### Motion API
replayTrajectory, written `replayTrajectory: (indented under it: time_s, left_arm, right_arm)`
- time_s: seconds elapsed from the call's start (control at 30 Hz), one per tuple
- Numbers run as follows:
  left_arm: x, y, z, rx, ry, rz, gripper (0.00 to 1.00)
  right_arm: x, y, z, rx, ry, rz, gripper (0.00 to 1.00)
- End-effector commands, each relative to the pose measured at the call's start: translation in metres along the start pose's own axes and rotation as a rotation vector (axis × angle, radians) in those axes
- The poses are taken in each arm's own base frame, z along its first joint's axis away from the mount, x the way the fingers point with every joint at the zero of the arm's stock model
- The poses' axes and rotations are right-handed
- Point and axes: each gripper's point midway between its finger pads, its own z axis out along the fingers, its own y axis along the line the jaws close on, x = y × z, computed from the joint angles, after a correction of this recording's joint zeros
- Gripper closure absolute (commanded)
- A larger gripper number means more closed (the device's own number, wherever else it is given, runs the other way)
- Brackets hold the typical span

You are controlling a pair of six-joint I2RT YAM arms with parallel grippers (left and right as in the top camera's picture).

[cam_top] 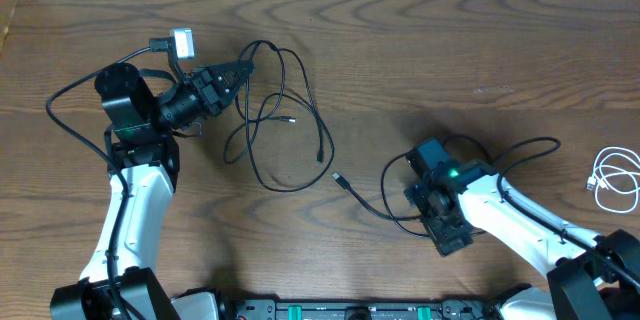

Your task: Untangle cables

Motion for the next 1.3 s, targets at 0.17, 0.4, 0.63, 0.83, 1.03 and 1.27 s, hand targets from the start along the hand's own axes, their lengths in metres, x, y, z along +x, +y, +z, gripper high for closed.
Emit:
replayTrajectory:
  time_s: [0.17, 0.4, 0.63, 0.83, 1.03, 1.27]
  left_arm:
    - [-0.004, -0.005, -0.001, 0.004, -0.007, 0.014, 0.92]
    - [-0.001, -0.003, -0.001, 0.0, 0.003, -0.007, 0.92]
    - [0.003, 0.0, -0.001, -0.01, 0.015, -0.039, 0.92]
    - [0.003, 0.0, -0.001, -0.01, 0.015, -0.039, 0.92]
    - [0.003, 0.0, -0.001, -0.01, 0.015, -0.039, 0.92]
    - [0.003, 0.0, -0.001, -0.01, 0.015, -0.039, 0.92]
  right_arm:
    - [-0.007, 0.001, 0.012, 0.004, -0.054, -0.022, 0.99]
    - [-0.042, 0.05, -0.003, -0.15, -0.195, -0.207, 0.99]
    - [-0.116, 0.111, -0.078, -0.266, -0.341, -0.394, 0.98]
    - [-0.208, 0.126, -0.152, -0.347, -0.491, -0.354, 0.98]
    - [-0.312, 0.098, -0.178, -0.351, -0.668, -0.21, 0.98]
    - [-0.405, 0.078, -0.171, -0.304, -0.745, -0.109, 0.98]
